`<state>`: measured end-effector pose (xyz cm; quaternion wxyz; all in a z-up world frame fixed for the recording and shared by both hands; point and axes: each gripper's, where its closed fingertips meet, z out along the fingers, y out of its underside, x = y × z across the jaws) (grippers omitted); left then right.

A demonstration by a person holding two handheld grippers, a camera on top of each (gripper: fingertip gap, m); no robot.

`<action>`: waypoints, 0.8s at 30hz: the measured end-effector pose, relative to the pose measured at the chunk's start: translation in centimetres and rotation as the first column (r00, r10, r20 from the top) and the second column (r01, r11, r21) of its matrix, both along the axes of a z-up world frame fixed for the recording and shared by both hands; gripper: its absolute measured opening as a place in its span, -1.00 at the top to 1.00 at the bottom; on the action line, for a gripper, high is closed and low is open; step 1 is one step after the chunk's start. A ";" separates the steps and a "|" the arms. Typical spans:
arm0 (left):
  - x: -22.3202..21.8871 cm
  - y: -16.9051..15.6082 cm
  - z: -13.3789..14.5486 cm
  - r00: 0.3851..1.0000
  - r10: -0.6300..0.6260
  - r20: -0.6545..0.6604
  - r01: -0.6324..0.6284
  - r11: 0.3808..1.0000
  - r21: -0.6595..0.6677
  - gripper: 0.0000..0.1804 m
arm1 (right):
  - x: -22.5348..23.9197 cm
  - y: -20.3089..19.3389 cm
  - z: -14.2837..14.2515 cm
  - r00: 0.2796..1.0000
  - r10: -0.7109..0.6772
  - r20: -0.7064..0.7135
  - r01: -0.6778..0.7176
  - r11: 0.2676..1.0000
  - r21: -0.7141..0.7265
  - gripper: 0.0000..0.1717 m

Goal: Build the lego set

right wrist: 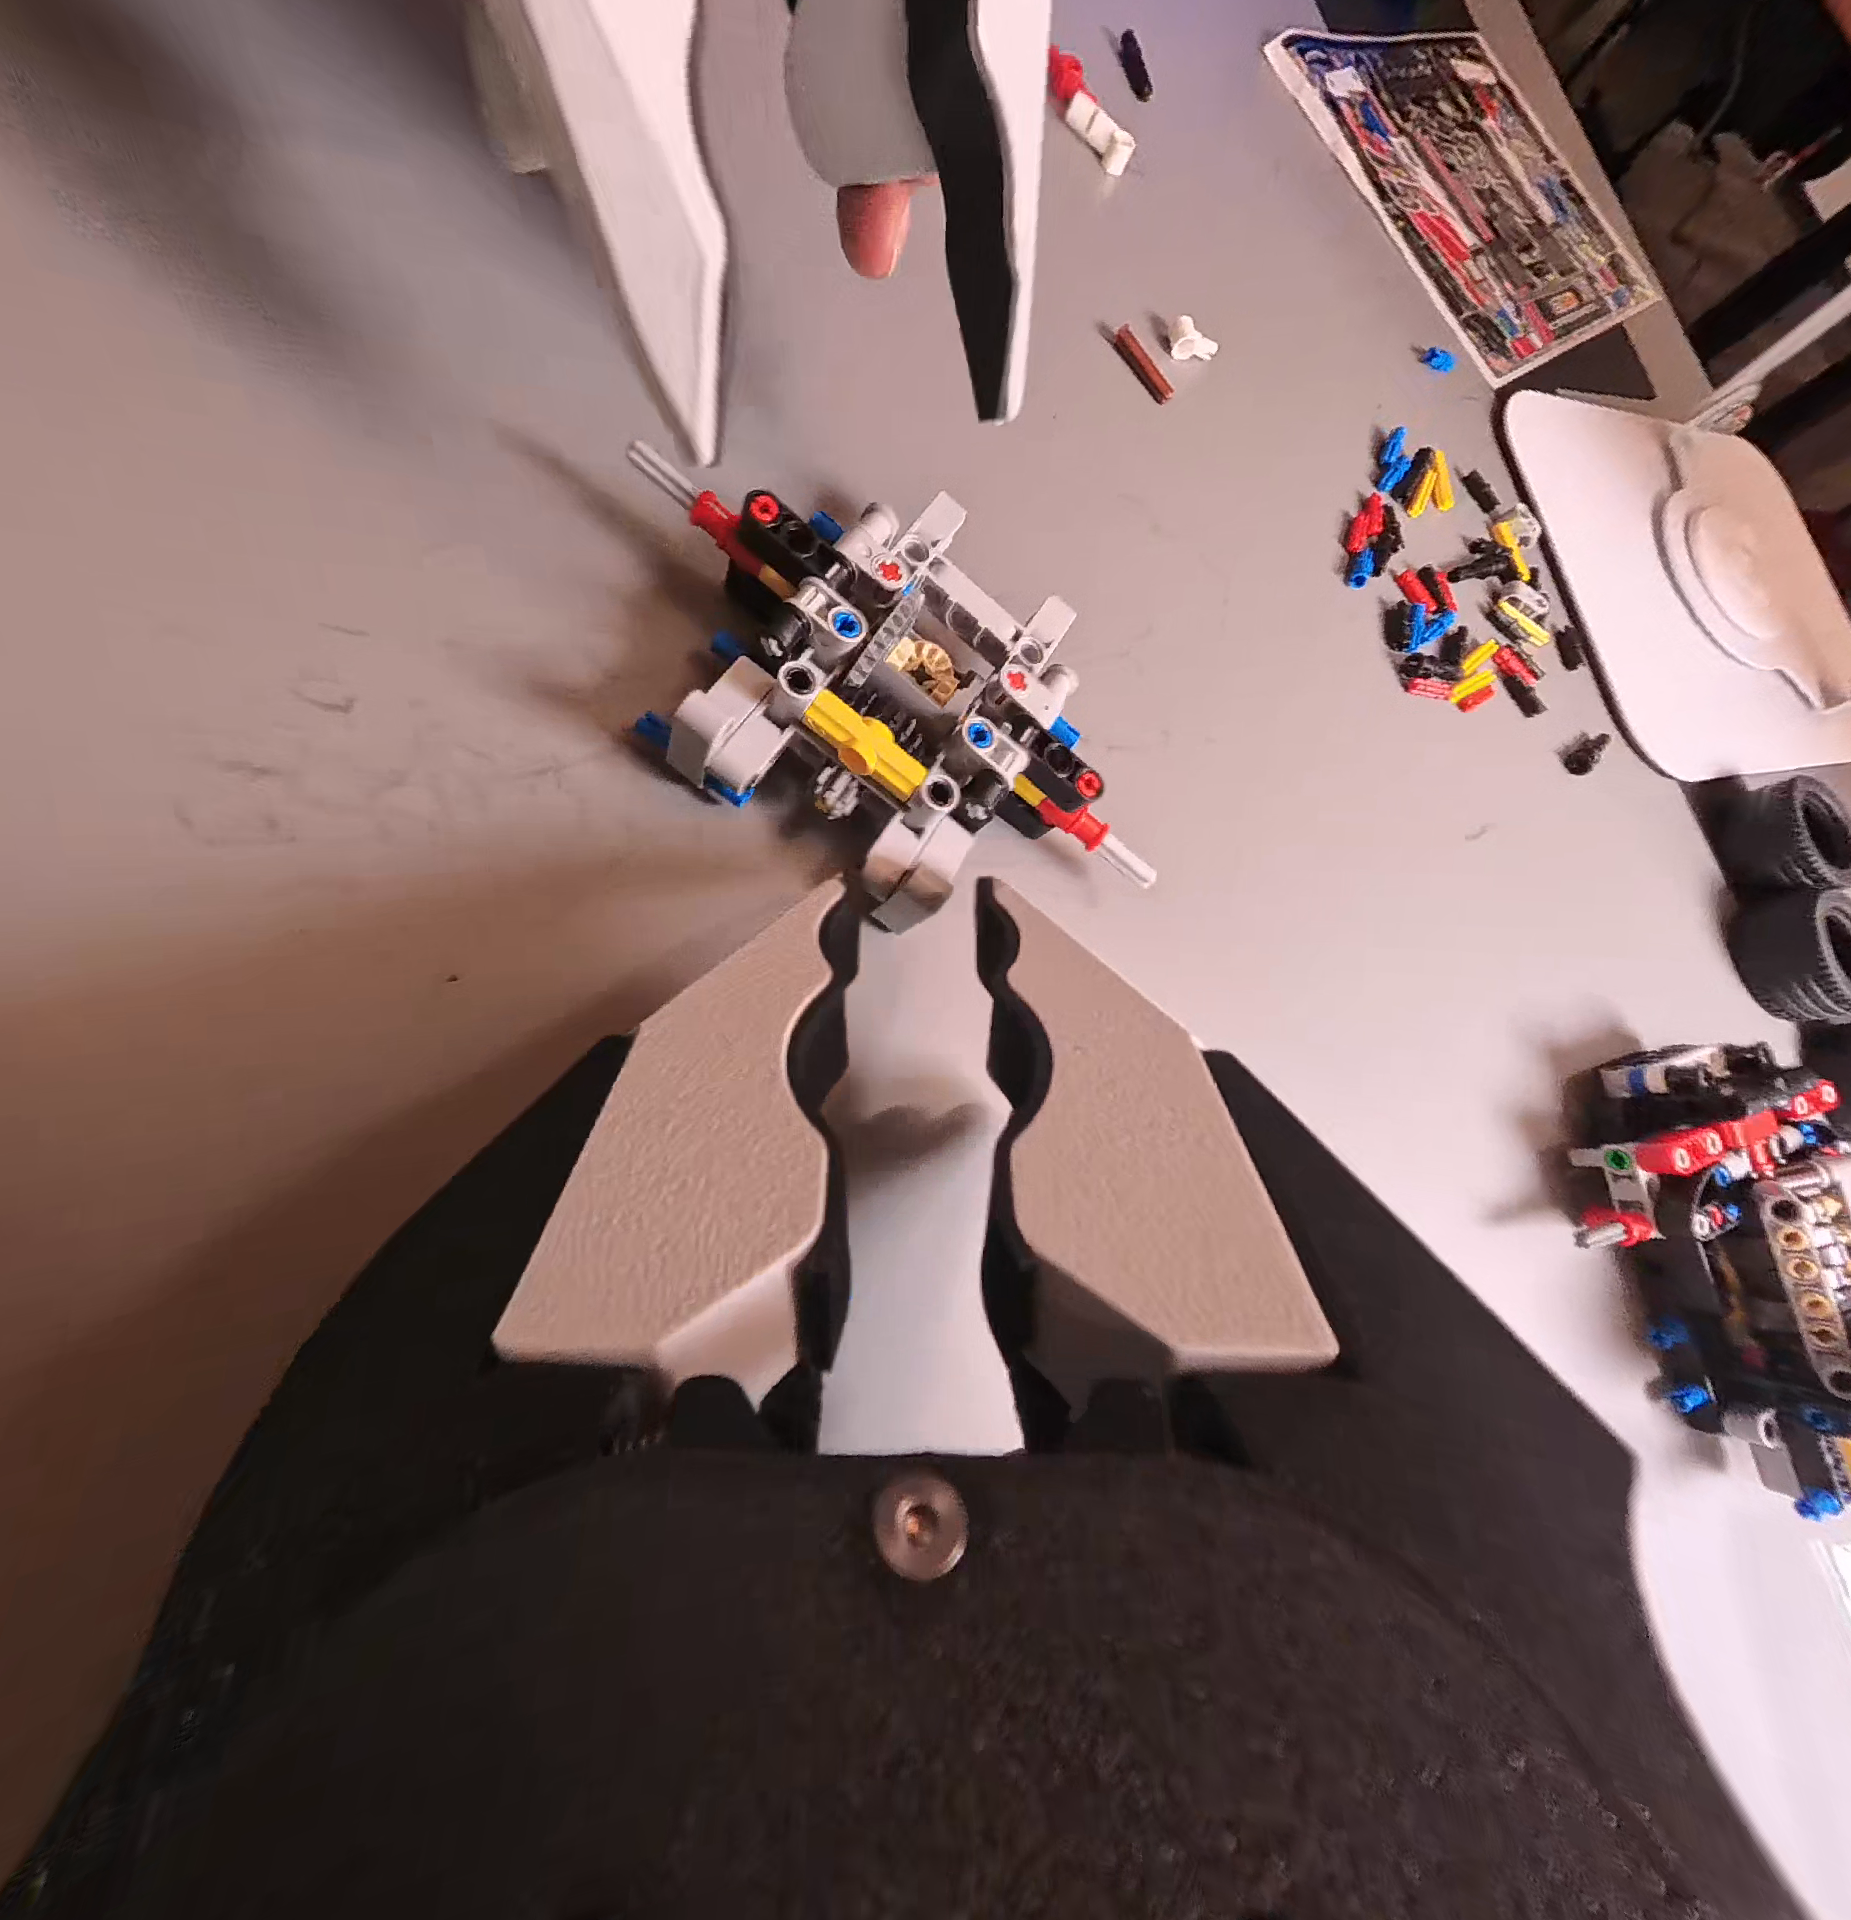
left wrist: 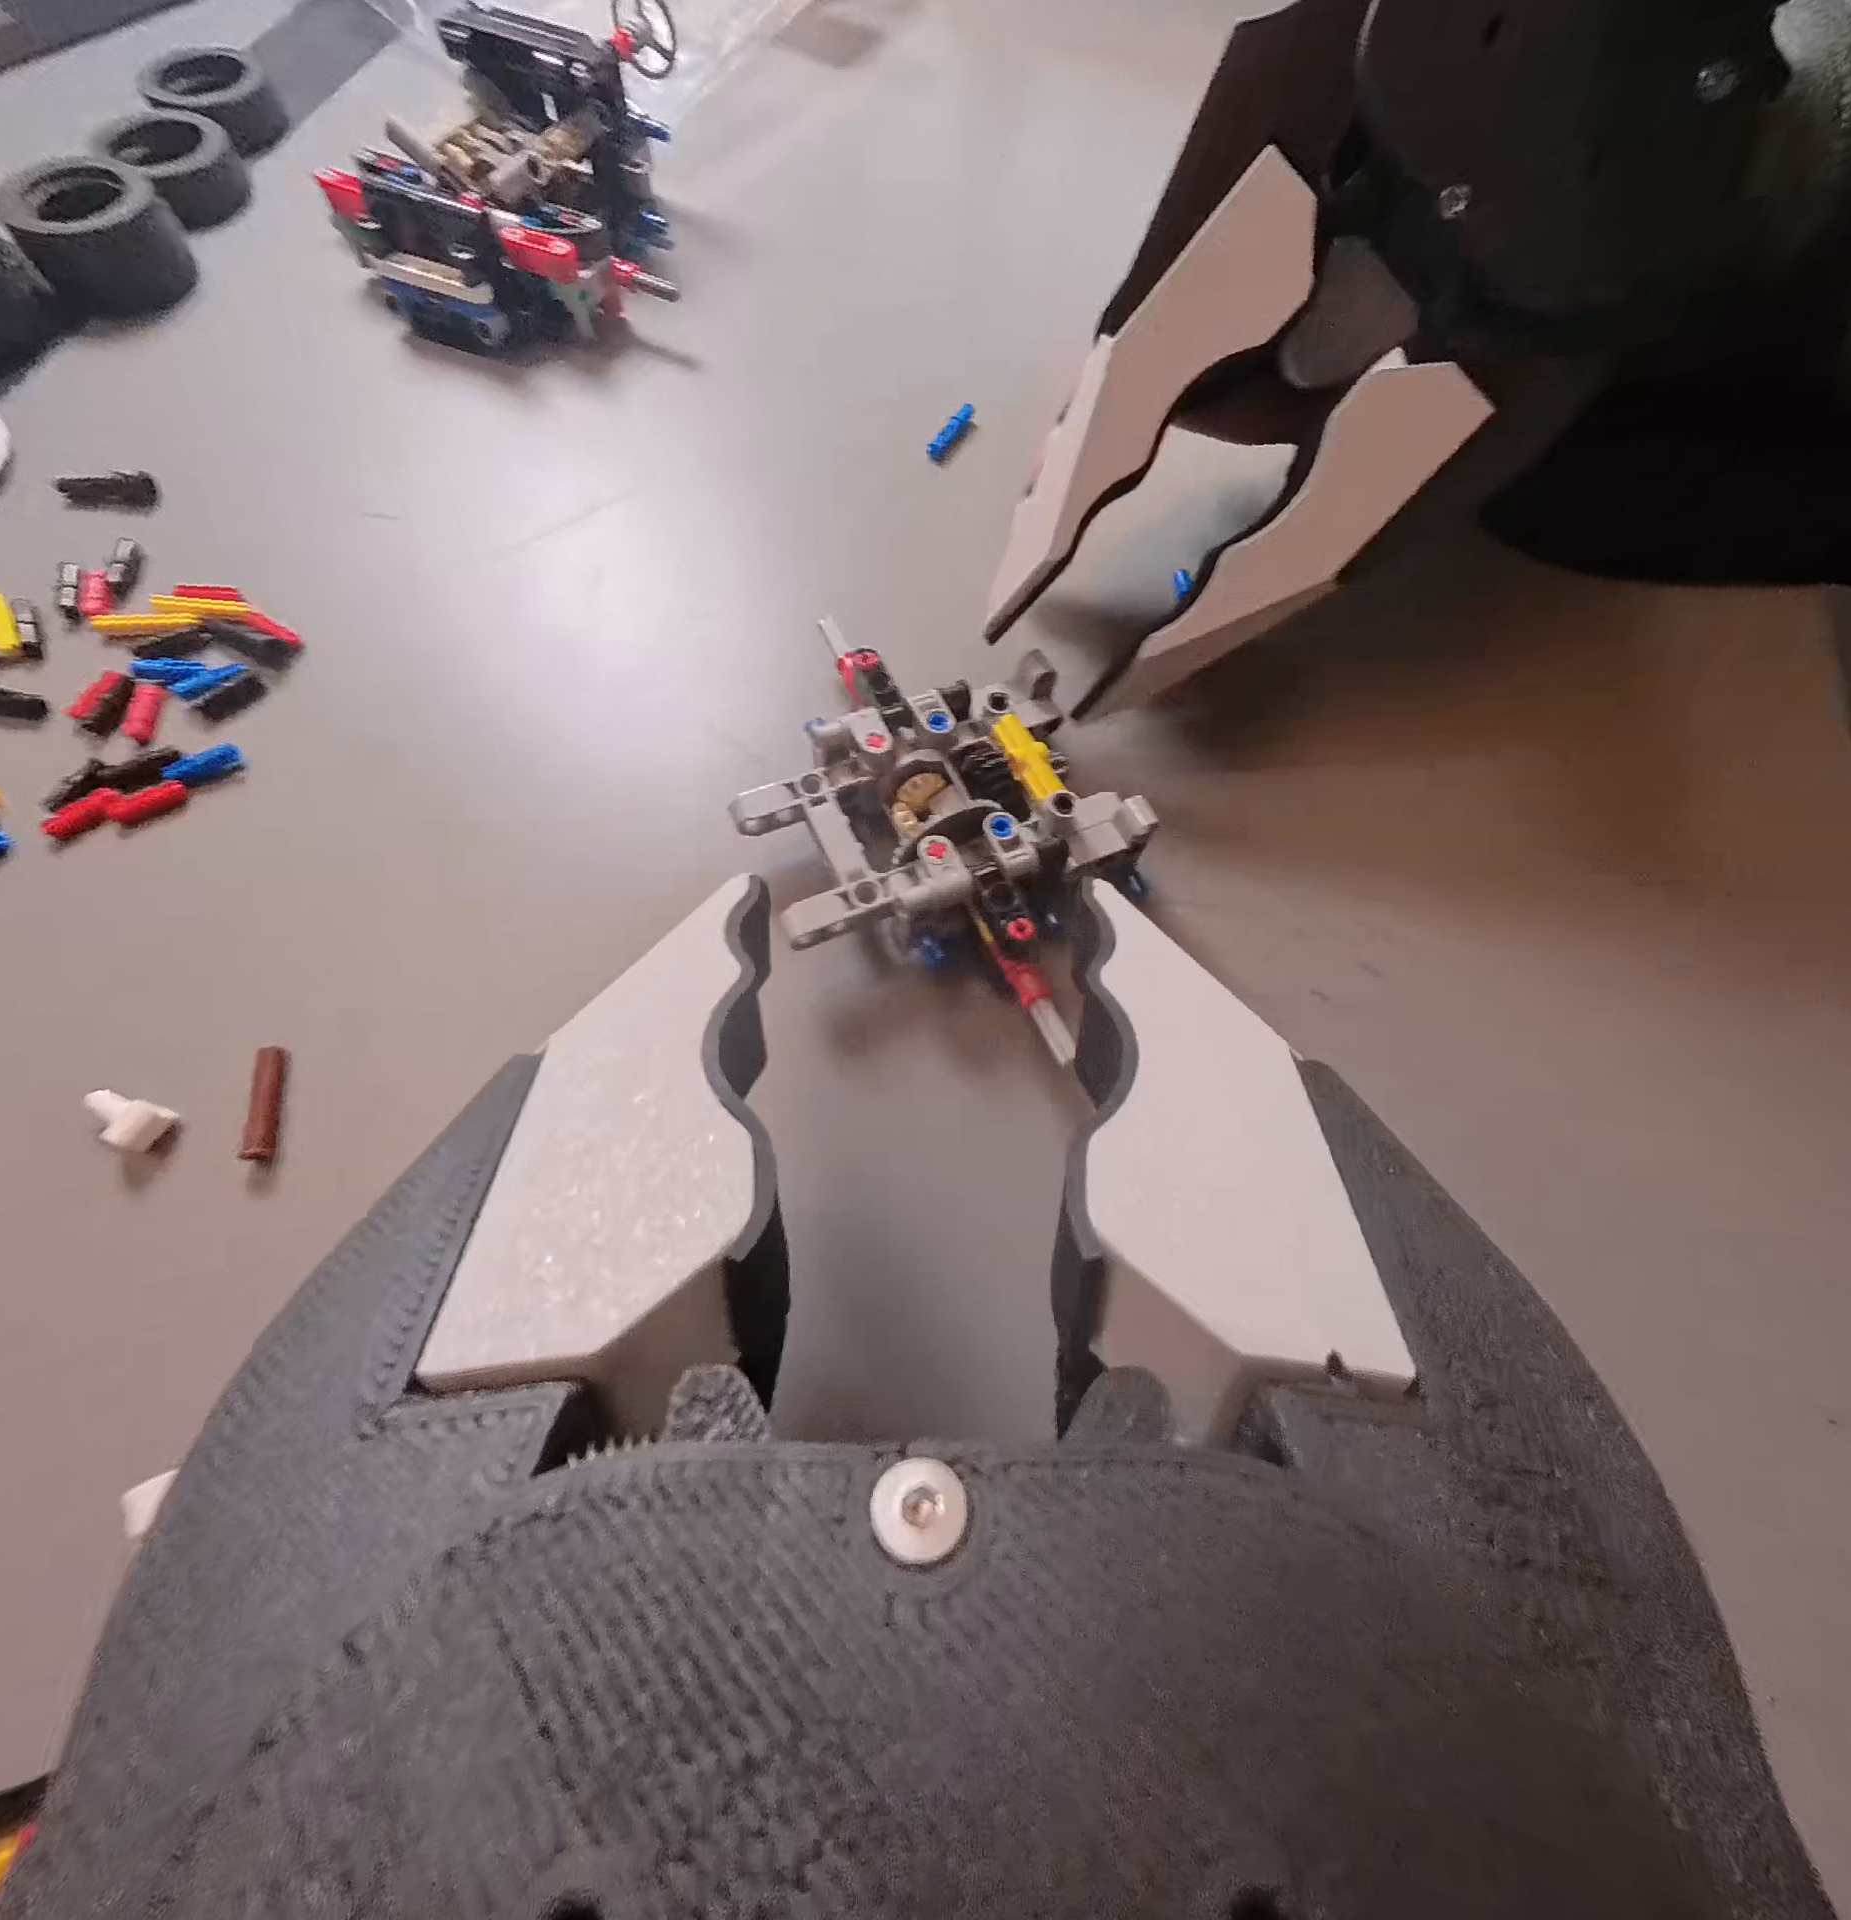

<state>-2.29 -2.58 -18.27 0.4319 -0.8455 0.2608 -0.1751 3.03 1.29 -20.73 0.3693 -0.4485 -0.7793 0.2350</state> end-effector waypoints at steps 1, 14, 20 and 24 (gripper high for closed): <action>0.5 -0.2 -0.3 1.000 -0.013 -0.014 0.013 1.000 -0.014 0.31 | 0.0 -0.1 -0.1 1.000 0.003 0.002 -0.003 1.000 0.014 0.83; 1.3 0.5 -3.4 0.967 -0.051 -0.250 0.056 0.998 0.010 0.20 | 1.2 -4.3 3.4 0.988 0.145 -0.057 -0.155 0.954 -0.257 0.87; 1.4 0.6 -3.2 0.955 -0.120 -0.273 0.145 0.987 0.075 0.26 | 5.7 0.9 0.8 0.974 0.144 0.178 -0.131 0.988 -0.082 0.65; 1.7 1.2 -3.0 0.941 -0.178 -0.289 0.218 0.969 0.114 0.26 | 7.5 1.3 -1.2 0.943 0.161 0.291 -0.136 0.985 -0.104 0.66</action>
